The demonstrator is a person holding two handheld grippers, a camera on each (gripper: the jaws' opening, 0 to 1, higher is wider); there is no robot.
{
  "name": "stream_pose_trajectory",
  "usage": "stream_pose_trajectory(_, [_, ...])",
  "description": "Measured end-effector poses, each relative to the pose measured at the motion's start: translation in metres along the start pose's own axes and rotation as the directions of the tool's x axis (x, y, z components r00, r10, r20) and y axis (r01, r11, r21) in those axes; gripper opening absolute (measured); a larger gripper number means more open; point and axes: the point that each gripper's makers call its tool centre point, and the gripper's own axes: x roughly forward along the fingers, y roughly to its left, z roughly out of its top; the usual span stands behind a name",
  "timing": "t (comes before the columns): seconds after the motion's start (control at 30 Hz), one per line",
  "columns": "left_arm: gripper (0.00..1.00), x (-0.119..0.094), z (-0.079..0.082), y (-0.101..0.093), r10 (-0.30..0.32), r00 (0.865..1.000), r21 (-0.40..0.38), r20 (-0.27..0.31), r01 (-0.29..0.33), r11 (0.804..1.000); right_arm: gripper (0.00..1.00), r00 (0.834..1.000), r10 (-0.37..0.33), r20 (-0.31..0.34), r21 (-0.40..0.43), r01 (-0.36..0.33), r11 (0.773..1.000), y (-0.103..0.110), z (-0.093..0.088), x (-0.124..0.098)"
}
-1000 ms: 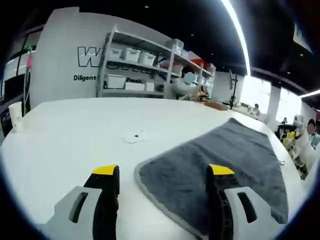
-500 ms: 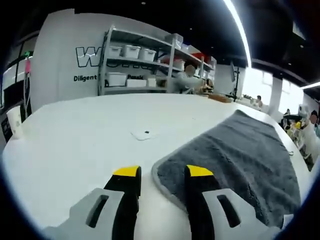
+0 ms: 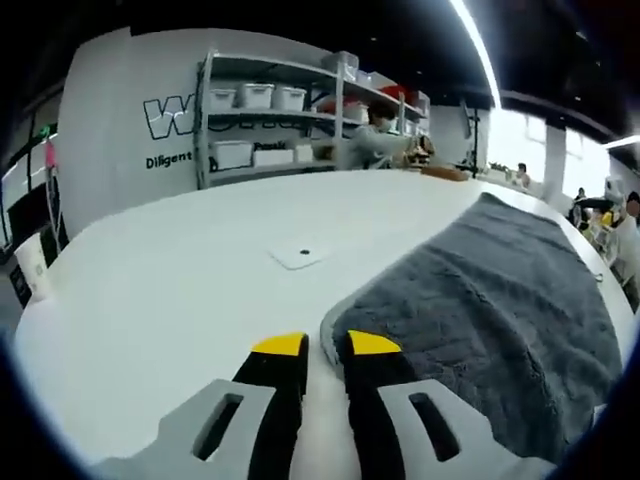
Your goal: Open the folded towel by lifting each exposed corner and separating the folded layers until the towel lies flat within the target outline without major curled edges
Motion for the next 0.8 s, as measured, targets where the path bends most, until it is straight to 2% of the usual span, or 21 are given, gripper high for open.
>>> stream_pose_trajectory(0.1, [0.11, -0.001, 0.0, 0.003, 0.021, 1.0, 0.014, -0.006, -0.021, 1.0, 0.95, 1.0, 0.004, -0.005, 0.002, -0.004, 1.0, -0.001, 0.0, 0.002])
stream_pose_trajectory(0.27, [0.12, -0.001, 0.001, 0.007, 0.017, 1.0, 0.002, -0.001, -0.017, 1.0, 0.95, 1.0, 0.006, -0.008, 0.002, -0.005, 1.0, 0.001, 0.0, 0.004])
stream_pose_trajectory(0.37, [0.17, -0.004, 0.002, 0.009, 0.027, 1.0, -0.008, -0.003, -0.027, 1.0, 0.94, 1.0, 0.003, -0.007, 0.005, -0.003, 1.0, -0.001, 0.001, 0.004])
stream_pose_trajectory(0.43, [0.19, -0.01, 0.007, 0.008, 0.035, 0.999, -0.011, 0.011, -0.034, 0.999, 0.94, 1.0, 0.001, -0.004, 0.003, -0.001, 1.0, -0.002, 0.002, 0.004])
stream_pose_trajectory(0.47, [0.2, -0.016, 0.018, 0.005, 0.03, 0.998, -0.011, 0.051, -0.03, 1.0, 0.94, 1.0, -0.002, -0.001, 0.003, 0.002, 1.0, -0.003, 0.003, 0.003])
stream_pose_trajectory(0.5, [0.21, -0.02, 0.02, 0.004, 0.029, 0.998, -0.013, 0.05, -0.029, 1.0, 0.94, 1.0, -0.004, 0.001, 0.002, 0.004, 1.0, -0.004, 0.004, 0.002])
stream_pose_trajectory(0.63, [0.32, -0.048, 0.046, -0.016, 0.028, 0.994, -0.009, 0.109, -0.027, 1.0, 0.94, 1.0, -0.014, 0.006, 0.004, 0.014, 1.0, -0.009, 0.003, -0.001])
stream_pose_trajectory(0.7, [0.36, -0.07, 0.059, -0.038, 0.007, 0.989, -0.007, 0.15, -0.006, 1.0, 0.94, 1.0, -0.02, 0.008, 0.005, 0.02, 1.0, -0.013, 0.001, -0.003])
stream_pose_trajectory(0.8, [0.44, -0.097, 0.061, -0.061, 0.007, 0.99, 0.023, 0.141, -0.01, 1.0, 0.94, 0.999, -0.031, 0.01, 0.011, 0.031, 0.999, -0.018, -0.003, -0.006])
